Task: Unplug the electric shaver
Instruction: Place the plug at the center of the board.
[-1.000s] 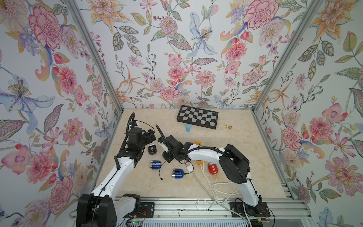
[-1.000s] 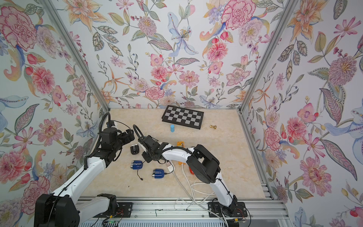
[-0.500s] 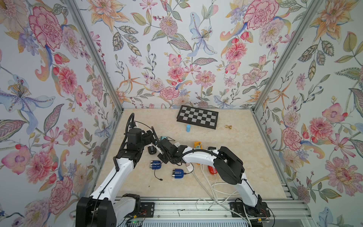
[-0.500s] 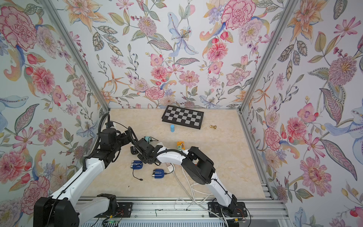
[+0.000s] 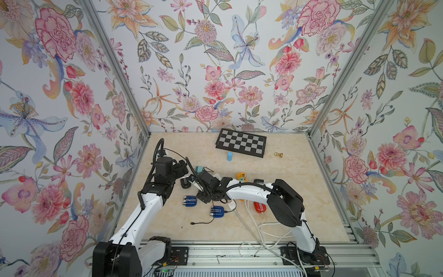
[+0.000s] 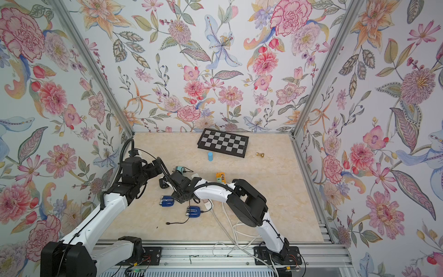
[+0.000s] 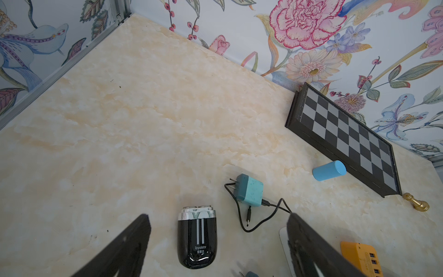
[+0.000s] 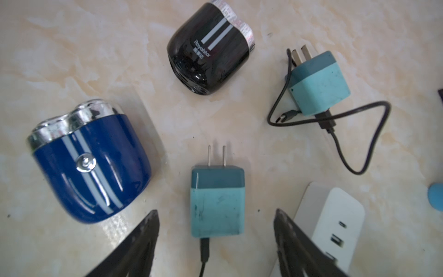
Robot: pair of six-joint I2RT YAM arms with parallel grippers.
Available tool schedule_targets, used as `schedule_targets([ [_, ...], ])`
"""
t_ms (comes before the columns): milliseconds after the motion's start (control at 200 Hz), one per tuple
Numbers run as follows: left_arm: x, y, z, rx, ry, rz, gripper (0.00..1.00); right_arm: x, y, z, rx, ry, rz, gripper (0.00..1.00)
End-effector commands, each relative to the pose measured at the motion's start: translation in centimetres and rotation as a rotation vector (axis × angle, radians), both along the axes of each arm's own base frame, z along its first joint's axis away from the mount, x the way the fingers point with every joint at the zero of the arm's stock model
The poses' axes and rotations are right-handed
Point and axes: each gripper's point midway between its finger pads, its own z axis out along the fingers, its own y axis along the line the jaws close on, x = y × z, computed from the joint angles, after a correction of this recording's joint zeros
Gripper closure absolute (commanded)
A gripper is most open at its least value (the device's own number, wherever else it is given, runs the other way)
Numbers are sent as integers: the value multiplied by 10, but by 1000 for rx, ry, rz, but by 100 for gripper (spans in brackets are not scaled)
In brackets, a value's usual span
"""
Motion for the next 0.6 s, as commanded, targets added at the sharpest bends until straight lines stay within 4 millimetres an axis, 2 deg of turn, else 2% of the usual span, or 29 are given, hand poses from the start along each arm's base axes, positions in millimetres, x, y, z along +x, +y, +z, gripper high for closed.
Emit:
schedule_targets([
  [0, -3, -1, 3, -21, -7, -6, 9, -13, -6, 29, 0, -29, 62, 23],
  [135, -6, -10, 0, -78, -3, -29, 10, -18, -10, 54, 31, -55, 99, 23],
  [240, -13, -27, -4, -126, 2, -57, 11, -20, -21, 76, 79, -46, 113, 24],
  [420, -30, -77, -25, -186, 47, -132, 12, -20, -66, 93, 131, -4, 103, 29],
  [595, -47, -107, -50, -297, 109, -146, 14, -17, -115, 92, 154, -12, 17, 30],
])
